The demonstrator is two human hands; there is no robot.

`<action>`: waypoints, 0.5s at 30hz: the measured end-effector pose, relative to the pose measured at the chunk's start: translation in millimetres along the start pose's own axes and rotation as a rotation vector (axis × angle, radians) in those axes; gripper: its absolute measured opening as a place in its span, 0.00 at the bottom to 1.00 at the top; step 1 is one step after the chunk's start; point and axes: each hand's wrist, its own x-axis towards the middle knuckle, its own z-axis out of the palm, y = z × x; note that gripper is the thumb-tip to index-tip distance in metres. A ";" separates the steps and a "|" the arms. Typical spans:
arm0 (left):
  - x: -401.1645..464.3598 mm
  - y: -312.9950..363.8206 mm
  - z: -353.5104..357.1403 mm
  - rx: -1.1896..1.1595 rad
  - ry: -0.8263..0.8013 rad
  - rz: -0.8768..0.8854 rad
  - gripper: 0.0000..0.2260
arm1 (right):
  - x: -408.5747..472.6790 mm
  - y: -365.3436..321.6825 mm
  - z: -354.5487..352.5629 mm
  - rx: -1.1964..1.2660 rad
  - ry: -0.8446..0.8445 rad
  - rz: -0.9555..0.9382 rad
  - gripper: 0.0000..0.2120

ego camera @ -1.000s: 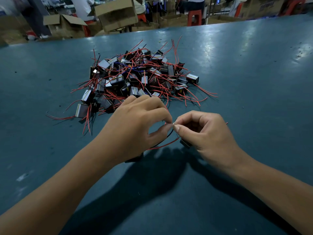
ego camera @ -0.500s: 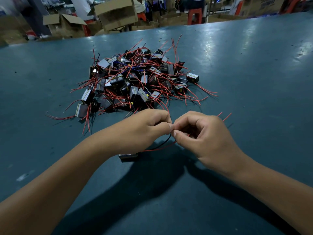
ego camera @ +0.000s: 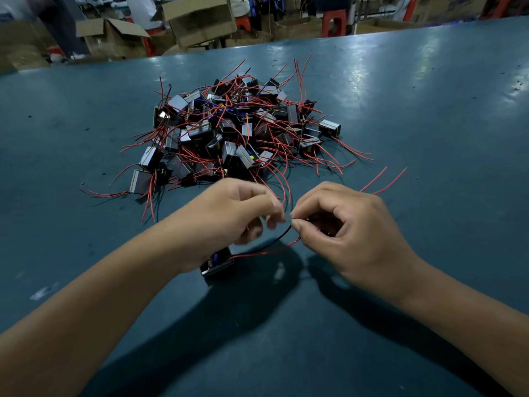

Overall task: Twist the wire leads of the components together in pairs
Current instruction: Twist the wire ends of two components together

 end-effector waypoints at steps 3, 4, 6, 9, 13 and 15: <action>-4.0 -6.7 -12.1 0.462 0.103 0.486 0.05 | 0.2 1.1 -1.1 0.035 0.001 0.021 0.02; -3.9 -8.2 -13.4 0.538 0.102 0.585 0.05 | 0.3 1.3 -1.0 0.047 -0.001 0.026 0.02; -1.4 -11.4 -13.3 0.606 0.111 0.705 0.06 | 0.6 1.5 -0.3 0.085 -0.011 0.041 0.01; 3.7 -12.6 -11.1 0.709 0.171 0.811 0.06 | 1.1 2.2 0.0 0.142 -0.021 0.066 0.01; 8.3 -11.4 -10.6 0.833 0.218 0.911 0.07 | 0.9 3.2 -0.7 0.162 -0.033 0.074 0.01; 8.5 -9.3 -12.0 0.893 0.205 0.942 0.09 | 0.4 3.1 -0.7 0.136 -0.032 0.060 0.01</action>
